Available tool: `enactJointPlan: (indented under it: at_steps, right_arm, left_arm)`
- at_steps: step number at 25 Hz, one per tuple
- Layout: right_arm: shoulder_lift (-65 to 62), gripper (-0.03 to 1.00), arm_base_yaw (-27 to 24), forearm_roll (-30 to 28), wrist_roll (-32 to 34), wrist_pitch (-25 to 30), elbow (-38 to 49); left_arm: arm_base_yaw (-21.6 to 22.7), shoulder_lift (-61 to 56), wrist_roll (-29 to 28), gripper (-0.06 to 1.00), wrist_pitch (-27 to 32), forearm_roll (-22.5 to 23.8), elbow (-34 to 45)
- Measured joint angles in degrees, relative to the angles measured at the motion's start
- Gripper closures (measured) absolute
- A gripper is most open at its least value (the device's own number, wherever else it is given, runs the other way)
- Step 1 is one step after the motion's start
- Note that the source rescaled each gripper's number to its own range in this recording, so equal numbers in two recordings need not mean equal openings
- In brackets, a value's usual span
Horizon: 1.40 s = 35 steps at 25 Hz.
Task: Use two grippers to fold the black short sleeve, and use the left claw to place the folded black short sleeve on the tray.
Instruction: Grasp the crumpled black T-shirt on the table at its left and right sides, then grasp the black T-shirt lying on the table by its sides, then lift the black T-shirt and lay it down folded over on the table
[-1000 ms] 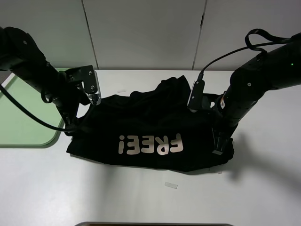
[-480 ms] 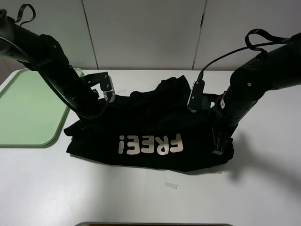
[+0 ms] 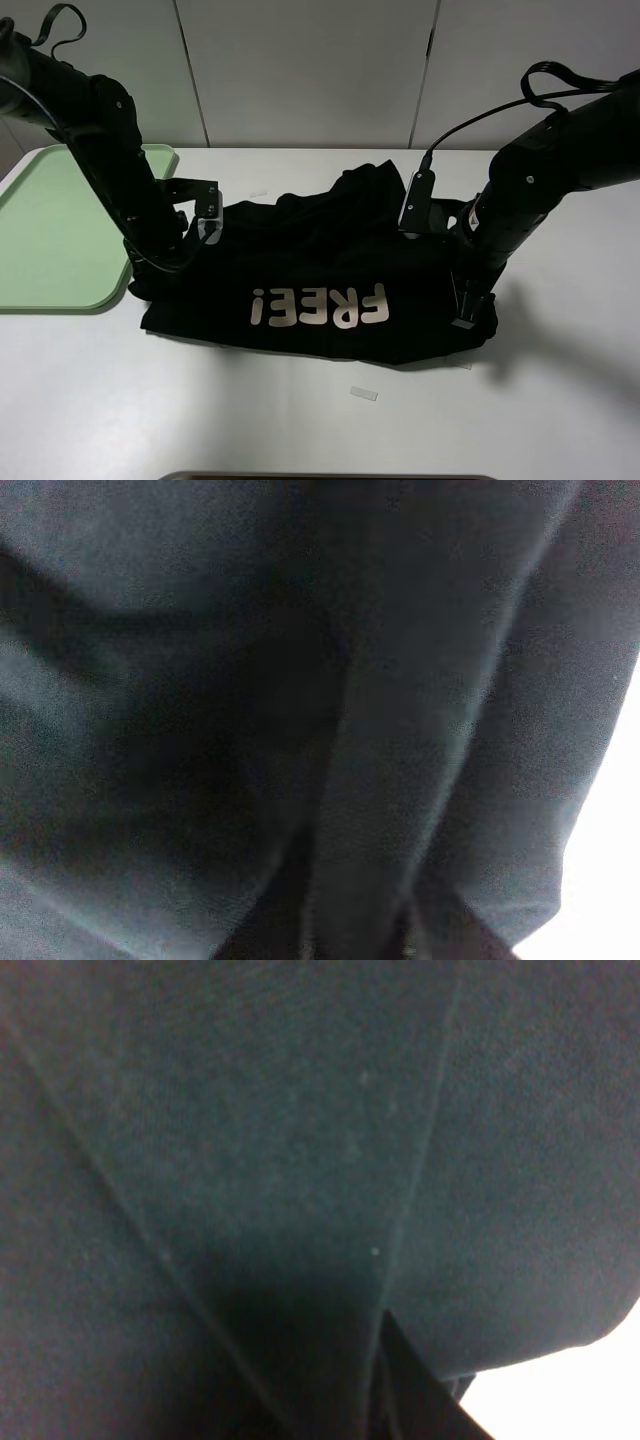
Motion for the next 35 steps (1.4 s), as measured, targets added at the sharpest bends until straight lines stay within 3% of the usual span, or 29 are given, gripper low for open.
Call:
enactJointPlan:
  at_steps: [5,16,23,35]
  right_arm:
    - [-0.17,0.96,0.0,-0.59,2.36,0.12,0.0]
    - [-11.63,0.96,0.0,-10.43,13.87,5.29,0.0]
    - [-28.22,0.96,0.0,-13.81,21.77,5.82,0.0]
    - [-61.4,0.96,0.04,-12.82,22.25,8.21,-1.78]
  left_arm:
    - [0.0,0.0,-6.54,0.93,-0.01,-0.78,0.0]
    - [0.0,-9.29,-6.98,0.93,1.24,-12.37,0.0]
    - [0.0,-26.06,-6.98,0.93,2.13,-18.71,0.0]
    - [-0.12,-59.33,-6.68,0.93,3.79,-24.27,0.0]
